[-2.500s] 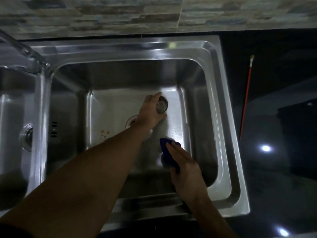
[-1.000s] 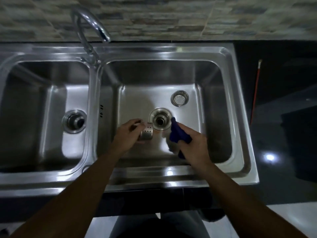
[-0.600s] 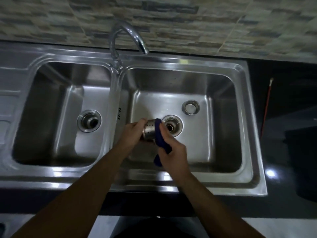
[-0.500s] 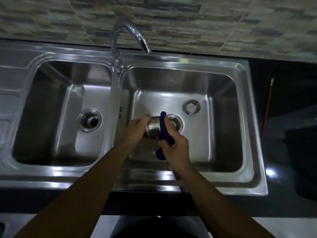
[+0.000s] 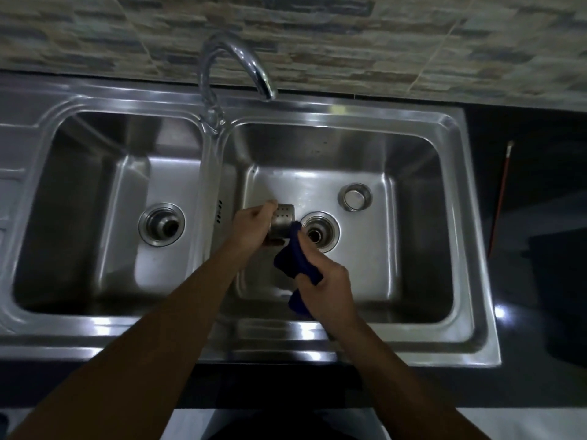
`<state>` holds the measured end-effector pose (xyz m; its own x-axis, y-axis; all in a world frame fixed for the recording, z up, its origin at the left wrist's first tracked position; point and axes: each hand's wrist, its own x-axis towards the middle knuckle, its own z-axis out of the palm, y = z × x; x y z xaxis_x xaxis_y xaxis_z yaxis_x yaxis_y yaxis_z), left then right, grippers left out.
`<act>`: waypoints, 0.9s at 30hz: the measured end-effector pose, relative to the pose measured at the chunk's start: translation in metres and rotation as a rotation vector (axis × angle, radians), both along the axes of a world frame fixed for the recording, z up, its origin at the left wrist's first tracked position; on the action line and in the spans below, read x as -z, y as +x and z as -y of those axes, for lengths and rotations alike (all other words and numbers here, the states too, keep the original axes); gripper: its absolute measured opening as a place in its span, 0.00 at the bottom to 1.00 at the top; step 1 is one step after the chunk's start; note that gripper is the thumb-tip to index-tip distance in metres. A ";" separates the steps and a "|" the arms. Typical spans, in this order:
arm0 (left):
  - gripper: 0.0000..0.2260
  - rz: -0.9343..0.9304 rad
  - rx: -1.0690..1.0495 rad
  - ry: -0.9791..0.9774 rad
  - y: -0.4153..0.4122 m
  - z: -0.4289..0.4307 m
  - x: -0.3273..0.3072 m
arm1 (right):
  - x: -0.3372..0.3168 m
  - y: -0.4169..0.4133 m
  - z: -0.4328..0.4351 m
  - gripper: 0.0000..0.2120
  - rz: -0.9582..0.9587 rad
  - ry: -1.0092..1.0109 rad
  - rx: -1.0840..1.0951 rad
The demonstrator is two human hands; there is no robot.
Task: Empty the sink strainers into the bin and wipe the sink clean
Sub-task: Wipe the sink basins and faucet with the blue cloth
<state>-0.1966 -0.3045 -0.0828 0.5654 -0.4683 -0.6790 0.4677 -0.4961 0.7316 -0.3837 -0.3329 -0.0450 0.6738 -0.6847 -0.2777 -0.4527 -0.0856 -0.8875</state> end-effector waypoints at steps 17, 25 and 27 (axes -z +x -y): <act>0.35 0.715 0.497 0.194 0.051 0.067 0.081 | 0.022 -0.072 0.009 0.36 -0.360 -0.278 -0.142; 0.35 0.771 0.558 0.147 0.052 0.084 0.107 | 0.038 -0.073 0.013 0.34 -0.356 -0.265 -0.169; 0.35 0.785 0.577 0.114 0.052 0.083 0.113 | 0.040 -0.072 0.014 0.34 -0.361 -0.252 -0.180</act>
<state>-0.1442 -0.3877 -0.1954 0.5801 -0.7698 -0.2661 -0.4680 -0.5824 0.6647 -0.4560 -0.3471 -0.0849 0.6789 -0.6419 -0.3563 -0.6868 -0.3838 -0.6172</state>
